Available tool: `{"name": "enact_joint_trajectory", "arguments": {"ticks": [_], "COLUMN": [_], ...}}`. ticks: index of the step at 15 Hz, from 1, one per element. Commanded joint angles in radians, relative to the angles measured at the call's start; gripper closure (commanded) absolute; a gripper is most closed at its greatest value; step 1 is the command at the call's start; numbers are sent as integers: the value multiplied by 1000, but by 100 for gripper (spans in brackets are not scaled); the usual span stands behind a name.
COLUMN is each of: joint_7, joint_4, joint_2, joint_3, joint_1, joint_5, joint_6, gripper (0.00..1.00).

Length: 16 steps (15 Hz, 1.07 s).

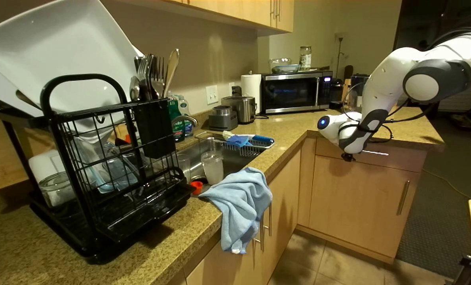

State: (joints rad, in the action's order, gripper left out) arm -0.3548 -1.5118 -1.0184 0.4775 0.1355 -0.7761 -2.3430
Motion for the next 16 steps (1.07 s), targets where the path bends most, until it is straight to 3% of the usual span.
{"name": "enact_joint_trajectory", "arguments": {"ticks": [1, 8, 16], "joint_7": [-125, -278, -344], "joint_4": [-47, -96, -105], "joint_2": [-2, 21, 23], "joint_3": [51, 20, -23], "joint_1": [-55, -87, -70], "joint_5": [-120, -291, -300], "joint_6": [-66, -44, 16], "gripper": [0, 0, 0]}}
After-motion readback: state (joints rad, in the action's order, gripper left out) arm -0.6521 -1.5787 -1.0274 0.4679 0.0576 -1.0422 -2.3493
